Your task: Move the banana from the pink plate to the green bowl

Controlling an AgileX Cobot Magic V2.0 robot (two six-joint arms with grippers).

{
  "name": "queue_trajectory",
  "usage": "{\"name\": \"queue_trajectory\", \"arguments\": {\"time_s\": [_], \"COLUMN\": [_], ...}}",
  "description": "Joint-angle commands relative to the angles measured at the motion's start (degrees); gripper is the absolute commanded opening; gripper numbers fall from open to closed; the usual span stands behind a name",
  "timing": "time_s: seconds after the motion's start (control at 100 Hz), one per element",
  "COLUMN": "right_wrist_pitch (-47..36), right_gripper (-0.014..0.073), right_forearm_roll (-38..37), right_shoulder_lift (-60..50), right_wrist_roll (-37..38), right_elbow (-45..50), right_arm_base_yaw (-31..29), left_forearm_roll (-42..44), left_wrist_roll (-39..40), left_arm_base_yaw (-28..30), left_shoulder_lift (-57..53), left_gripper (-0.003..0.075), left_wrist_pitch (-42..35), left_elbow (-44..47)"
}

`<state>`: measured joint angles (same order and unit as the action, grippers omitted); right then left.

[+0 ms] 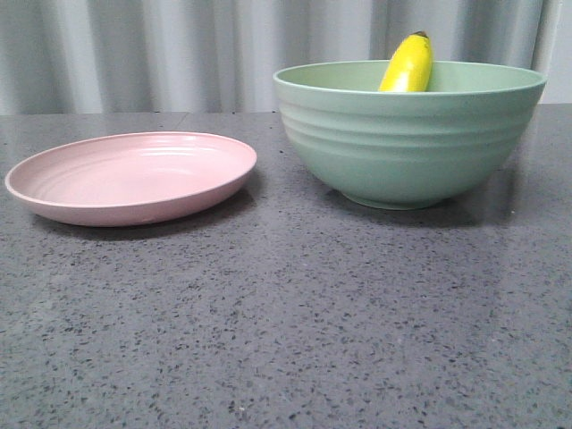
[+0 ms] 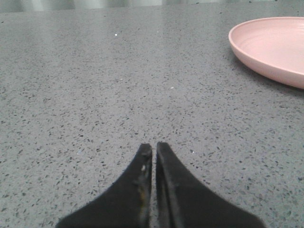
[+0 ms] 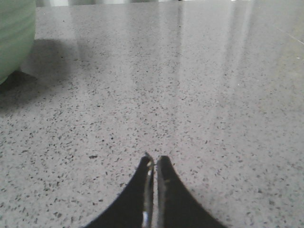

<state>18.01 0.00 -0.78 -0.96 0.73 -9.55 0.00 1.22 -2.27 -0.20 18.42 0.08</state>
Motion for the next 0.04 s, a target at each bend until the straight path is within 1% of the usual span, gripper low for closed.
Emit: {"name": "queue_trajectory", "arguments": {"time_s": [0.0,0.03], "right_wrist_pitch": [-1.73,-1.73], "right_gripper": [-0.0075,-0.0075], "right_forearm_roll": [0.00,0.00], "right_shoulder_lift": [-0.84,-0.84], "right_wrist_roll": [-0.68,-0.68], "right_elbow": [1.53,1.53], "right_arm_base_yaw": [-0.37,-0.37], "left_forearm_roll": [-0.32,-0.32], "left_wrist_roll": [0.05,0.05], "left_arm_base_yaw": [0.13,0.13], "left_shoulder_lift": [-1.92,-1.92], "left_gripper": [-0.0019,-0.0019], "left_wrist_pitch": [-2.27,-2.27], "left_elbow": [1.43,1.43]}}
